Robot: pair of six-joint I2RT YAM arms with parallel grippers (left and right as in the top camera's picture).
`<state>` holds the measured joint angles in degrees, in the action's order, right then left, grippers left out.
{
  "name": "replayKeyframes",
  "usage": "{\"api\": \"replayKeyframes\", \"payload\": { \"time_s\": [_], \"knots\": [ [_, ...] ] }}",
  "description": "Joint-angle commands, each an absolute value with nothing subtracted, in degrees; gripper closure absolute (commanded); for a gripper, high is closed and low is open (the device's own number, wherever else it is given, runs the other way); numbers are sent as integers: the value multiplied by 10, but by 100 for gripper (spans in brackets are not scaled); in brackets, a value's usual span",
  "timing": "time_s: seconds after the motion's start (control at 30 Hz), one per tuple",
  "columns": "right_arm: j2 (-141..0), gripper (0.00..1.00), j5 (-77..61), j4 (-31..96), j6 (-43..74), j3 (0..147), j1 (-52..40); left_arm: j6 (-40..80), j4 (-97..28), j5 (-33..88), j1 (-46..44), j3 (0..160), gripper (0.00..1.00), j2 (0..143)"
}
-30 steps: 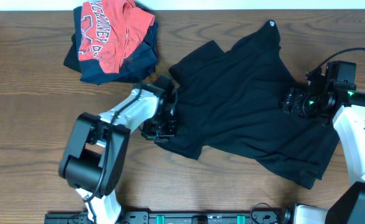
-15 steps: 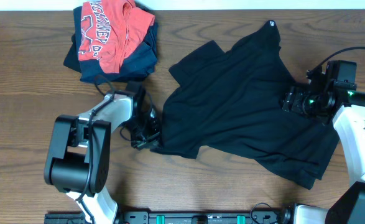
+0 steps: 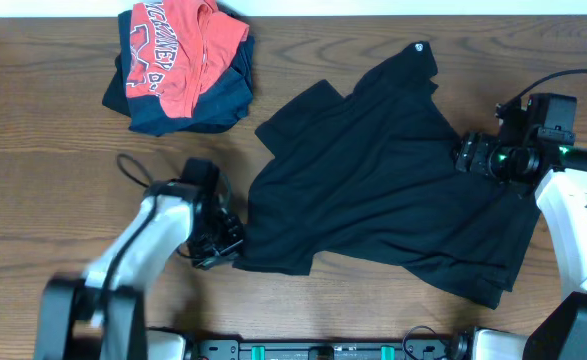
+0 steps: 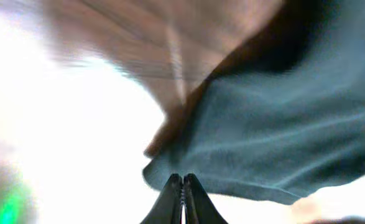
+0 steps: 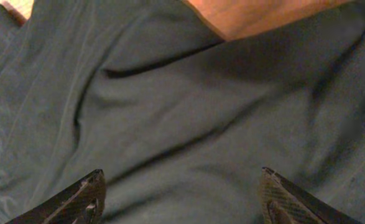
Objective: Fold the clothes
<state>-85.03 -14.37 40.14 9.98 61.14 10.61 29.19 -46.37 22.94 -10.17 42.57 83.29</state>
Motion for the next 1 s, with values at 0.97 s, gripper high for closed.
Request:
{"api": "replayKeyframes", "payload": {
  "time_s": [0.97],
  "knots": [
    [-854,2,-140,500,95,626,98,34,-244,64,-271,769,83,1055]
  ]
}}
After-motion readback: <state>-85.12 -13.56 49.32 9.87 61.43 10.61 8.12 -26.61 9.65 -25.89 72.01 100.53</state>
